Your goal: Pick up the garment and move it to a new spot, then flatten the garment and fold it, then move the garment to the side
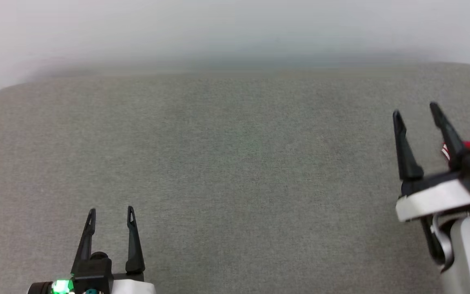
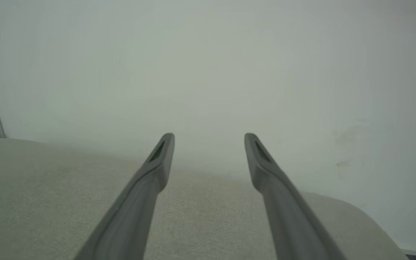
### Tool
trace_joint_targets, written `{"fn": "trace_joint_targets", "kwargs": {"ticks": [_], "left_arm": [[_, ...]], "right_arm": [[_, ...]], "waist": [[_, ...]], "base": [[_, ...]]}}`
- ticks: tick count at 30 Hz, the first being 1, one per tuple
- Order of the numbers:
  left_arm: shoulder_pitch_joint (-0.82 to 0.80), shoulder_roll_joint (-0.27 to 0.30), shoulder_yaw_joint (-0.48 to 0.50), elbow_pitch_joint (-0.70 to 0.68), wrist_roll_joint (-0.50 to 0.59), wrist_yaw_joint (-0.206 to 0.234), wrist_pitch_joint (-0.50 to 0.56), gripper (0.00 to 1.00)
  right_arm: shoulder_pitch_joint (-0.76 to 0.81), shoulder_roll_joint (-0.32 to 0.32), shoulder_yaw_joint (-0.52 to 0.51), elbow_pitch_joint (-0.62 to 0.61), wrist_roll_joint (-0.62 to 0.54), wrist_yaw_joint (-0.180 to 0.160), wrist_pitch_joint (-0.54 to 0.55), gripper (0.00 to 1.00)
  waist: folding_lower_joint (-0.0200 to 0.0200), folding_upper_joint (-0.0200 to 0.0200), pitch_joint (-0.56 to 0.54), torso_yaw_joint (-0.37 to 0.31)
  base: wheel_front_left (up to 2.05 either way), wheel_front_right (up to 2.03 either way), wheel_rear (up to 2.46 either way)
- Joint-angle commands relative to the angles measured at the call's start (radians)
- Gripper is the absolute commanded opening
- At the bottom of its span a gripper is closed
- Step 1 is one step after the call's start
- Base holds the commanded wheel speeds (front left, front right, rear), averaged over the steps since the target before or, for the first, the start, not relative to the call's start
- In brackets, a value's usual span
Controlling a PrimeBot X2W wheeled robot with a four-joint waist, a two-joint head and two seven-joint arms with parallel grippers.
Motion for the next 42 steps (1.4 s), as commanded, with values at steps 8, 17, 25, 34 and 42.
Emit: {"fn": "trace_joint_targets", "kwargs": {"ticks": [8,17,25,34,42], "left_arm": [[0.041,-0.006,-0.012,0.013,0.005,-0.009,-0.002,1.0],[0.084,-0.005,-0.019,0.003,-0.007,-0.04,-0.002,1.0],[0.105,-0.009,-0.015,0.001,-0.007,-0.058,-0.002,1.0],[0.102,-0.018,-0.023,0.032,-0.015,-0.063,0.004,0.0],[0.081,-0.014,-0.013,0.044,-0.166,-0.081,0.027,0.0]], "right_arm": [[0.247,0.096,-0.067,-0.076,-0.002,-0.001,-0.001,1.0],[0.447,0.148,-0.11,-0.171,0.017,-0.001,-0.001,1.0],[0.521,0.153,-0.106,-0.235,0.054,-0.001,-0.001,1.0],[0.523,0.149,-0.093,-0.215,0.062,0.0,0.001,0.0],[0.5,0.141,-0.088,-0.193,0.201,0.0,0.025,0.0]], "waist": [[0.0001,-0.0001,-0.06,0.031],[0.0001,-0.0001,-0.098,0.032],[0.0001,-0.0001,-0.109,0.031],[0.0001,-0.0001,-0.11,0.033],[0.0001,-0.0001,-0.11,0.031]], "base": [[0.0,0.0,0.0],[0.0,0.0,0.0],[0.0,0.0,0.0],[0.0,0.0,0.0],[0.0,0.0,0.0]]}}
